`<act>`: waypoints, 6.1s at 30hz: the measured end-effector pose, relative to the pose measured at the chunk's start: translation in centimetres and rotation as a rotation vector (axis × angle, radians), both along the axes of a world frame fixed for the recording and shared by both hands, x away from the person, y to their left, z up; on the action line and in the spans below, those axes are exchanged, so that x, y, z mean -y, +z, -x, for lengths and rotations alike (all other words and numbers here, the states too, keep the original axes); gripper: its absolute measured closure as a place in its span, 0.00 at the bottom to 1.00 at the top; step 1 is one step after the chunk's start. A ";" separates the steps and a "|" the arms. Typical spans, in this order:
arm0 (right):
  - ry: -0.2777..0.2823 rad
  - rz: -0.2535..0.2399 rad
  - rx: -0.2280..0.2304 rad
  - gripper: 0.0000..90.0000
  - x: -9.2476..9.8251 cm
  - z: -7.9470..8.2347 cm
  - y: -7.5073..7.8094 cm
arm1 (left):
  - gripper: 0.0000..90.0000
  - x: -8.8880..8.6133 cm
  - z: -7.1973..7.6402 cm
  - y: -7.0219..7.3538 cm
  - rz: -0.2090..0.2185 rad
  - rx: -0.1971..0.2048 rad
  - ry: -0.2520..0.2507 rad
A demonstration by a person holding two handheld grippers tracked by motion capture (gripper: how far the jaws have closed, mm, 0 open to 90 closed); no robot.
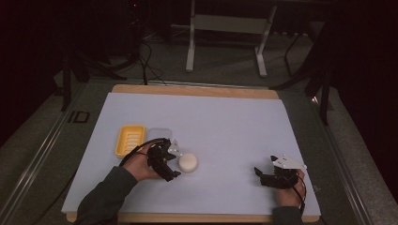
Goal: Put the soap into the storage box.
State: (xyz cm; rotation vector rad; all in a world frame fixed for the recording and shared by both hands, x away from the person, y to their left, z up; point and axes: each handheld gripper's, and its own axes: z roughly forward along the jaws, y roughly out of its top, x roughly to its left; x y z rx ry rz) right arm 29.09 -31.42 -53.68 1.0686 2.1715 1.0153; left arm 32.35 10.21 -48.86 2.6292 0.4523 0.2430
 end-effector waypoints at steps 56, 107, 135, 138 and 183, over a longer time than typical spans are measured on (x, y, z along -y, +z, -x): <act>0.007 0.001 -0.003 0.18 0.0 -0.1 0.0 | 0.09 5.6 -3.3 -2.1 -0.146 -0.133 -0.019; 0.008 0.000 -0.004 0.18 0.0 -0.1 0.0 | 0.27 8.3 -4.4 -1.3 -0.358 -0.181 -0.110; 0.009 0.001 -0.004 0.18 0.0 -0.1 0.0 | 0.27 6.5 -5.0 0.2 -0.322 -0.177 -0.067; 0.009 0.002 -0.005 0.18 0.0 -0.1 0.0 | 0.27 6.3 -5.2 0.4 -0.312 -0.187 -0.055; 0.009 0.003 -0.003 0.18 0.0 -0.1 0.0 | 0.27 1.8 -7.7 3.4 -0.232 -0.208 0.243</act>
